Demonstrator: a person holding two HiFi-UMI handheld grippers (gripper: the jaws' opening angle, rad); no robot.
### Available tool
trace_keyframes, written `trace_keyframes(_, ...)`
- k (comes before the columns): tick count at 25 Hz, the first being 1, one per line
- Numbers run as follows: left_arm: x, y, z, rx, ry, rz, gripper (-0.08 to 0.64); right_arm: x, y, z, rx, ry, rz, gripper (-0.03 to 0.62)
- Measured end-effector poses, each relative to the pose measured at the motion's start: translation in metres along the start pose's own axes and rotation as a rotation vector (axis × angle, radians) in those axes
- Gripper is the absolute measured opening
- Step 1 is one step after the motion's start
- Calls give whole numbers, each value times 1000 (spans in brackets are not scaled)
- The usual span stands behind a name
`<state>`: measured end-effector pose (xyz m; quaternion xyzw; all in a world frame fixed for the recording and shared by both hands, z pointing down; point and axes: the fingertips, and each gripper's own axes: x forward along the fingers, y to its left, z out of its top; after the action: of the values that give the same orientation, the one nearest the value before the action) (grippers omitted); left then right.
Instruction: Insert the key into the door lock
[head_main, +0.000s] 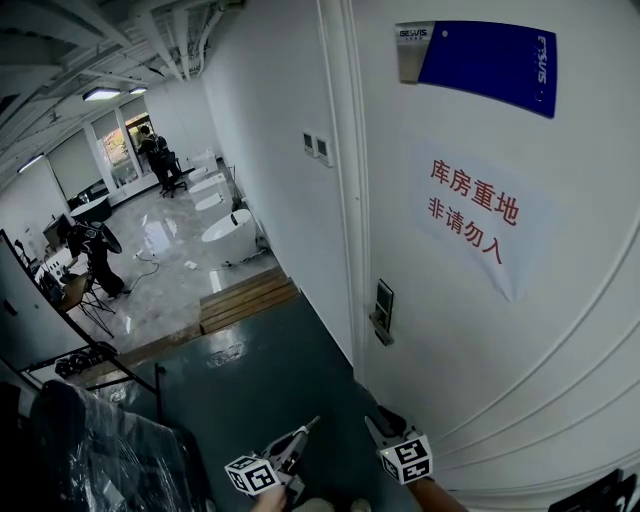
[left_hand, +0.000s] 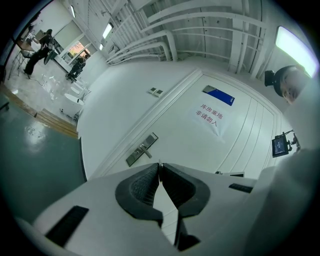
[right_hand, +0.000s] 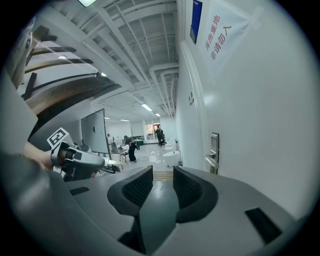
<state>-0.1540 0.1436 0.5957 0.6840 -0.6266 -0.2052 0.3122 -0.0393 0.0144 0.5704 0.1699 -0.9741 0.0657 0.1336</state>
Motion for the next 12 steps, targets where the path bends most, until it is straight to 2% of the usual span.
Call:
trace_keyframes(7,7,9,14,-8,16,-28,32,4,4,4,-3,10,-43,121)
trace_keyframes(12,17,22,23,-26,61,-83,32,14,1,10,11,15,-109,121)
